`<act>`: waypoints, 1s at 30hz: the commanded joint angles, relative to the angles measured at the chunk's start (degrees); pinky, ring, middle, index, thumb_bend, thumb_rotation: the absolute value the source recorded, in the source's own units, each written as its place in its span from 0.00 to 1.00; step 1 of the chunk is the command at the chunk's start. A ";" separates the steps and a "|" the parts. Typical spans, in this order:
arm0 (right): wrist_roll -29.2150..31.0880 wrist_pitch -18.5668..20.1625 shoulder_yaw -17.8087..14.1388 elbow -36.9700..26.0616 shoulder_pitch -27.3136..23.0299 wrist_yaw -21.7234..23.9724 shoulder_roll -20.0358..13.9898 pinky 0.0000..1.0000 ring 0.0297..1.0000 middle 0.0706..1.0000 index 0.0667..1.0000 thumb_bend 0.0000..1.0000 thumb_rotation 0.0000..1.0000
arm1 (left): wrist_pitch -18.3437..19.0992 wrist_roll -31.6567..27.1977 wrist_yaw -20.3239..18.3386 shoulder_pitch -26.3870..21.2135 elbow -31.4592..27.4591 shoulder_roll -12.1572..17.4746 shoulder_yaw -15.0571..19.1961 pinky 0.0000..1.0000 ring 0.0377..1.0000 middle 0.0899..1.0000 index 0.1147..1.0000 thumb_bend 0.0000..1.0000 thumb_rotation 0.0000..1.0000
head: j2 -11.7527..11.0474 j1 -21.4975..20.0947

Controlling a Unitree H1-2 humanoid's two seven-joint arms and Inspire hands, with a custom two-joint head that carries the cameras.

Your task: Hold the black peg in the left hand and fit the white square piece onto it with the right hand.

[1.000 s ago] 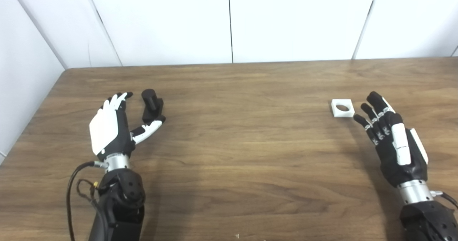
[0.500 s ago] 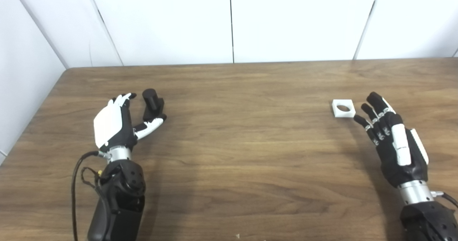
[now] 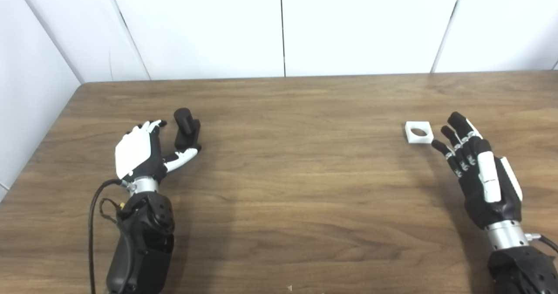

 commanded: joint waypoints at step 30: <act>0.92 -1.29 1.03 4.40 3.49 0.54 2.73 0.87 0.95 0.95 0.90 0.58 0.81 | -0.03 1.42 3.57 -6.59 7.31 1.58 -2.49 1.00 0.97 0.90 0.77 0.76 0.55 | -0.20 -0.94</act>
